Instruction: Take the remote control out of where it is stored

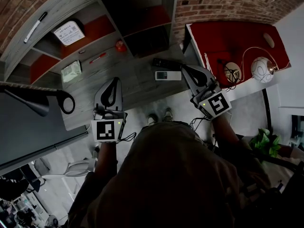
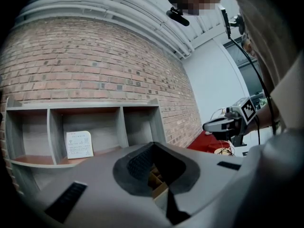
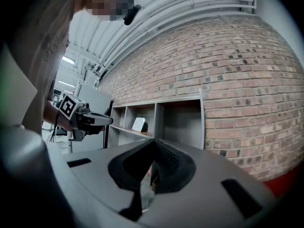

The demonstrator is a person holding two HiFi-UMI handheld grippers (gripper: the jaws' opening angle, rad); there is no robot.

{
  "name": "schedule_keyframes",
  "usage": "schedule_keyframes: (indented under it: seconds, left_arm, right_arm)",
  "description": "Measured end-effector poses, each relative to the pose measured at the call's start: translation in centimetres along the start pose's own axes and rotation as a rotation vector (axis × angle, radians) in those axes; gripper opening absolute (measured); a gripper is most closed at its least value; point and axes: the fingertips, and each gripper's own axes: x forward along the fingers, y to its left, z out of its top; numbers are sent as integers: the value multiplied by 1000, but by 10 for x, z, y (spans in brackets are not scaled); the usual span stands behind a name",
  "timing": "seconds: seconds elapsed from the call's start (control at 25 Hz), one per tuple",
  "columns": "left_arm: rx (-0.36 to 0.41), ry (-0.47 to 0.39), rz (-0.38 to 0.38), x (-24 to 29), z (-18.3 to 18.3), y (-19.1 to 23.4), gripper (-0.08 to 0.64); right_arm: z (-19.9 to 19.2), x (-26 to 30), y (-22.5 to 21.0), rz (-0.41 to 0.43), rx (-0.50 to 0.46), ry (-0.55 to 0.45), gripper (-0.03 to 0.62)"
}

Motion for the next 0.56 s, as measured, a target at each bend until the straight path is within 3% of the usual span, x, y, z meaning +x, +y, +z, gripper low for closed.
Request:
schedule_keyframes:
  seconds: [0.56]
  left_arm:
    - [-5, 7, -18, -3, -3, -9, 11]
  right_arm:
    - [-5, -11, 6, -10, -12, 23, 12]
